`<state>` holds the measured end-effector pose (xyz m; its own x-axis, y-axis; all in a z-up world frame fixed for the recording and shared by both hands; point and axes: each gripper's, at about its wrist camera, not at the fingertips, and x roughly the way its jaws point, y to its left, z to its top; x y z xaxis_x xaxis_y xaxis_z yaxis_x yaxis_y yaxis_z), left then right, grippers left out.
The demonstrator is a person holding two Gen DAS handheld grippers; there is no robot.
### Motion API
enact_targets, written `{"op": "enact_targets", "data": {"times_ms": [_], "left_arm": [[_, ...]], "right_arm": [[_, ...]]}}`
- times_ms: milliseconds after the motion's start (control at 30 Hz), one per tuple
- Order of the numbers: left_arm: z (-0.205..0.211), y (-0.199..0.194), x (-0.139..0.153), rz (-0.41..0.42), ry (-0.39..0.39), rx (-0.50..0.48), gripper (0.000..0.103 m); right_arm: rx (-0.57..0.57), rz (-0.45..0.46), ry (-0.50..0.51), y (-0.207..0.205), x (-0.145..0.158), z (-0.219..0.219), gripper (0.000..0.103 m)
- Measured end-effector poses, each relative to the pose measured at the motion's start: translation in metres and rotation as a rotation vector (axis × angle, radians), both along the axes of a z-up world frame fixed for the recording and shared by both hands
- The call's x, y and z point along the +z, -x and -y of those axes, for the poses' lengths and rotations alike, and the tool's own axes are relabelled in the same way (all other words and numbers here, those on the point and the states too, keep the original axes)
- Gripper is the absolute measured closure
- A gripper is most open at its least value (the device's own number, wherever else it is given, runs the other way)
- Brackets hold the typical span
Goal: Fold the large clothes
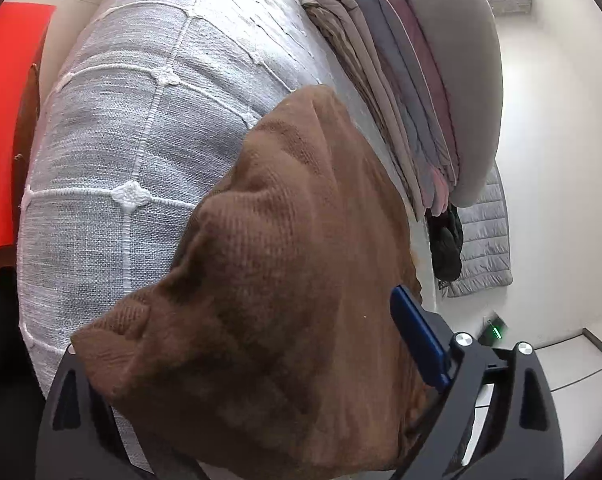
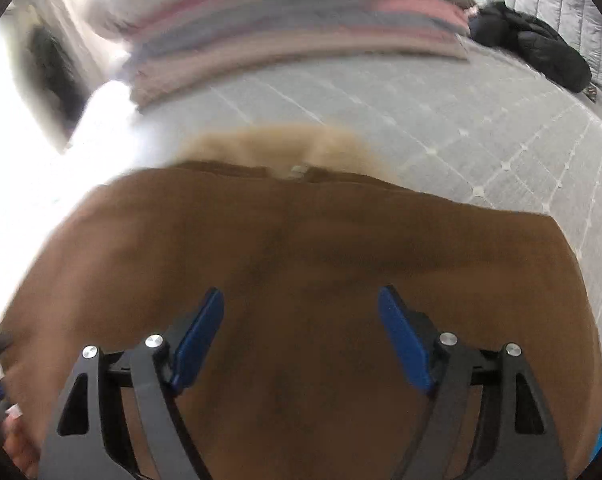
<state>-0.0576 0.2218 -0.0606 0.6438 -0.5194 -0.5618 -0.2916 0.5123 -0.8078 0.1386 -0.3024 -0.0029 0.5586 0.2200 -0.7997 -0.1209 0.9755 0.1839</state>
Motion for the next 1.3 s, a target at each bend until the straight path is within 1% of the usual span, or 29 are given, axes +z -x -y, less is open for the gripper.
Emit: {"op": "enact_targets", "data": {"times_ms": [67, 133, 200, 233, 267, 300, 333, 367, 400, 433, 467, 500, 533, 600, 633, 700, 733, 800, 867, 933, 967, 1000, 1033, 1067, 1133, 1167, 1200, 1233, 1300], "left_arm": [[0.002, -0.001, -0.001, 0.008, 0.006, 0.006, 0.016], [0.003, 0.001, -0.002, 0.021, 0.001, 0.006, 0.016], [0.005, 0.002, -0.002, 0.034, -0.007, 0.004, 0.016], [0.005, 0.004, -0.002, 0.04, -0.012, 0.003, 0.019], [0.005, 0.005, -0.003, 0.044, -0.019, 0.002, 0.027], [0.004, 0.006, -0.003, 0.041, -0.029, -0.002, 0.031], [0.004, 0.007, -0.004, 0.041, -0.034, -0.005, 0.042], [0.004, 0.007, -0.004, 0.041, -0.04, -0.009, 0.058], [0.002, 0.007, -0.006, 0.041, -0.045, -0.013, 0.065], [0.001, 0.008, -0.006, 0.049, -0.041, -0.018, 0.067], [0.001, 0.008, -0.004, 0.059, -0.037, -0.019, 0.071], [0.002, 0.009, -0.001, 0.072, -0.048, -0.022, 0.071], [0.002, 0.01, 0.001, 0.078, -0.055, -0.023, 0.072], [0.001, 0.012, 0.003, 0.077, -0.059, -0.022, 0.072], [0.0, 0.014, 0.003, 0.076, -0.062, -0.022, 0.073], [0.002, 0.017, 0.008, 0.087, -0.079, -0.026, 0.073], [0.005, 0.018, 0.017, 0.108, -0.093, -0.033, 0.073], [0.019, 0.021, 0.042, 0.167, -0.161, -0.051, 0.074], [0.031, 0.024, 0.065, 0.216, -0.215, -0.074, 0.075], [0.05, 0.025, 0.093, 0.263, -0.276, -0.102, 0.075], [0.06, 0.024, 0.105, 0.282, -0.307, -0.117, 0.075], [0.07, 0.024, 0.116, 0.298, -0.334, -0.13, 0.075], [0.085, 0.023, 0.129, 0.316, -0.364, -0.147, 0.075], [0.102, 0.022, 0.141, 0.332, -0.391, -0.172, 0.075], [0.141, 0.021, 0.163, 0.379, -0.458, -0.224, 0.075], [0.164, 0.023, 0.173, 0.407, -0.493, -0.259, 0.075], [0.189, 0.025, 0.184, 0.437, -0.525, -0.299, 0.075], [0.21, 0.03, 0.19, 0.463, -0.552, -0.332, 0.075], [0.266, 0.04, 0.2, 0.526, -0.625, -0.427, 0.075]], "right_arm": [[0.043, 0.032, 0.014, 0.027, 0.011, -0.016, 0.026], [0.054, 0.064, 0.113, 0.058, 0.014, -0.028, 0.026], [0.014, 0.063, 0.195, 0.072, 0.01, -0.028, 0.026], [-0.034, 0.059, 0.22, 0.082, 0.007, -0.021, 0.026], [-0.079, 0.059, 0.228, 0.09, 0.006, -0.014, 0.026], [-0.11, 0.054, 0.221, 0.096, 0.004, -0.007, 0.026], [-0.143, 0.033, 0.216, 0.103, -0.001, 0.0, 0.026], [-0.157, 0.001, 0.212, 0.102, -0.008, 0.004, 0.026], [-0.149, -0.076, 0.204, 0.099, -0.025, 0.006, 0.025], [-0.14, -0.103, 0.21, 0.098, -0.039, 0.003, 0.024], [-0.141, -0.087, 0.219, 0.099, -0.039, 0.001, 0.024], [-0.141, -0.092, 0.225, 0.098, -0.035, 0.0, 0.024], [-0.148, -0.078, 0.197, 0.1, -0.024, 0.002, 0.024], [-0.149, 0.037, 0.134, 0.116, -0.003, 0.001, 0.024], [-0.149, 0.058, 0.143, 0.123, 0.002, -0.004, 0.024], [-0.112, -0.028, 0.151, 0.121, -0.018, -0.014, 0.02], [-0.102, -0.069, 0.187, 0.119, -0.038, -0.021, 0.019], [-0.118, -0.025, 0.187, 0.121, -0.041, -0.02, 0.017], [-0.125, -0.02, 0.151, 0.123, -0.027, -0.016, 0.018], [-0.118, 0.081, 0.106, 0.135, -0.007, -0.015, 0.018], [-0.099, 0.075, 0.104, 0.135, -0.008, -0.02, 0.018], [-0.062, 0.02, 0.102, 0.13, -0.016, -0.028, 0.017], [-0.049, -0.042, 0.145, 0.125, -0.031, -0.037, 0.013], [-0.057, -0.034, 0.145, 0.125, -0.034, -0.038, 0.011], [-0.094, -0.059, 0.001, 0.123, -0.028, -0.024, 0.01], [-0.131, -0.053, -0.199, 0.125, -0.02, -0.002, 0.01], [-0.166, -0.043, -0.453, 0.13, -0.015, 0.026, 0.01], [-0.166, -0.025, -0.696, 0.138, -0.011, 0.051, 0.01], [-0.162, 0.019, -1.006, 0.151, -0.01, 0.089, 0.01]]}}
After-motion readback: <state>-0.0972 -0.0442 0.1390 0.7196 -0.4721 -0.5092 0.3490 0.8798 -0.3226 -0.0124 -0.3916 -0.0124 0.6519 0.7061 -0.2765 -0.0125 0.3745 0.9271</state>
